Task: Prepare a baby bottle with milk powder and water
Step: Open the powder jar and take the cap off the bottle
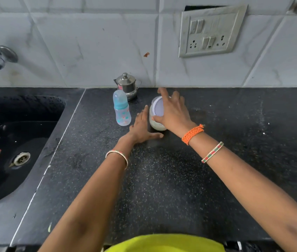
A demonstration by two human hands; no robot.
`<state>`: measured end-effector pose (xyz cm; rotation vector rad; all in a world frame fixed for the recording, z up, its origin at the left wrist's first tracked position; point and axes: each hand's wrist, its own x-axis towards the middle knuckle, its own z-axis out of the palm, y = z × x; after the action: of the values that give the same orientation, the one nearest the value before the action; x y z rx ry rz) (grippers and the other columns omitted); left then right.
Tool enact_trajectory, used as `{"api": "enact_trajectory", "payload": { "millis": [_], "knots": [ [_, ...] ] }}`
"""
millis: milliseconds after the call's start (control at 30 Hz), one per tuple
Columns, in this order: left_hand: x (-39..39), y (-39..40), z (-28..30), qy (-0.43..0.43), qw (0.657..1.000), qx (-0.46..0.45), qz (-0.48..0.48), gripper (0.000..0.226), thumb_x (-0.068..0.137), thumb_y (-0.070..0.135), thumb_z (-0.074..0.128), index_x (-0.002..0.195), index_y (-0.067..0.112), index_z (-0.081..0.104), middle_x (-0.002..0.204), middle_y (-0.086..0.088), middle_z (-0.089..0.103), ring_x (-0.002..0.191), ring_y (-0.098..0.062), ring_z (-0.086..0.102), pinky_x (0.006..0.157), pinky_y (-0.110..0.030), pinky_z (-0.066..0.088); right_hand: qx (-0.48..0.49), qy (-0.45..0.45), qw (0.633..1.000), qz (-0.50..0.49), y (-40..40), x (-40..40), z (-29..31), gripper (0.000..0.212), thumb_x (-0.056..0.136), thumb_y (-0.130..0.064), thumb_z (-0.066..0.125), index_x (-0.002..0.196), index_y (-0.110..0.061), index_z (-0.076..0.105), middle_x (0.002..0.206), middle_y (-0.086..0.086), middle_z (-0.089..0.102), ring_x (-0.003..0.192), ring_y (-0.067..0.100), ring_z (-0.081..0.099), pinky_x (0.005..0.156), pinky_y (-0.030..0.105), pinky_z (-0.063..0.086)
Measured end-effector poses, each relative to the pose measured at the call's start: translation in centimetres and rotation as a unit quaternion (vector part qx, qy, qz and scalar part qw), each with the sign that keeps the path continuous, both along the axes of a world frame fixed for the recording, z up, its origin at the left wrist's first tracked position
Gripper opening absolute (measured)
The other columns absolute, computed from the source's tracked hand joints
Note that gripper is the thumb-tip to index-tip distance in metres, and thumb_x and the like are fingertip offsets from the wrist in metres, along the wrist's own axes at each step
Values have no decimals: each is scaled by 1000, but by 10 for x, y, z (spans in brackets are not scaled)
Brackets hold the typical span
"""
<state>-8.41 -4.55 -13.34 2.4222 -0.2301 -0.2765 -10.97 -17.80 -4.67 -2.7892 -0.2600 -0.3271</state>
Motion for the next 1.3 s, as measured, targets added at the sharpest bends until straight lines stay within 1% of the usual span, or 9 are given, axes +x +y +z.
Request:
{"api": "enact_trajectory", "payload": {
  "millis": [233,433,633,767,900,967,1033,1133,1300],
  "knots": [
    [-53,23,-22,-86,992,-38,78,85,80,18,63,149,24,14,156,-6,22,142,-27,24,113,-52,23,53,-30,998,34,-2,-51,-57,57,73,-29,78,117,-12,45,117,15,42,103,34,46,77,41,51],
    [-77,35,-27,-82,994,-11,65,79,82,18,62,148,26,19,156,-12,22,146,-27,12,115,-48,10,168,-11,985,48,-4,-71,-101,41,74,-31,77,91,-11,45,109,7,47,92,21,50,67,32,42],
    [-88,36,-27,-94,993,-37,64,77,81,15,60,147,26,23,154,-11,28,146,-22,11,115,-47,6,102,-1,995,-20,-11,-83,-113,37,71,-37,67,90,-13,47,111,7,50,111,29,47,93,45,39],
    [-89,42,-21,-129,983,-90,96,70,79,11,60,143,22,33,147,-5,42,126,-32,47,110,-48,28,108,-49,992,-46,-8,-83,-93,38,71,-47,60,90,-17,48,108,2,53,110,25,48,94,48,39],
    [-82,58,-7,-121,952,-209,189,63,79,7,58,138,18,41,140,-1,49,105,-41,57,95,-44,46,204,-156,966,19,17,-61,-48,21,76,-24,61,89,-11,51,93,4,56,90,23,51,78,38,40],
    [-77,69,-1,-126,943,-226,209,62,78,6,59,137,17,43,138,2,50,98,-22,60,95,-40,47,247,-156,954,72,37,-42,-28,16,78,-14,59,90,-7,52,91,4,55,88,22,50,76,33,41],
    [-73,79,4,-130,938,-235,220,62,78,5,60,137,16,43,137,3,49,115,-7,50,102,-37,43,278,-139,946,95,58,-19,-16,18,79,-12,60,93,-5,51,92,3,52,90,23,51,78,33,43],
    [-64,96,10,-135,927,-255,240,64,79,4,60,139,15,41,140,-2,49,128,-8,44,104,-37,41,256,-81,958,96,88,18,-10,35,81,-24,64,107,-7,48,106,9,54,99,28,52,82,42,47],
    [-55,114,15,-134,935,-232,231,67,80,10,62,140,22,36,140,-1,47,99,10,51,75,-4,39,131,20,989,65,117,62,-15,65,78,-52,63,125,-14,40,126,16,49,109,38,54,78,40,45]
  ]
}}
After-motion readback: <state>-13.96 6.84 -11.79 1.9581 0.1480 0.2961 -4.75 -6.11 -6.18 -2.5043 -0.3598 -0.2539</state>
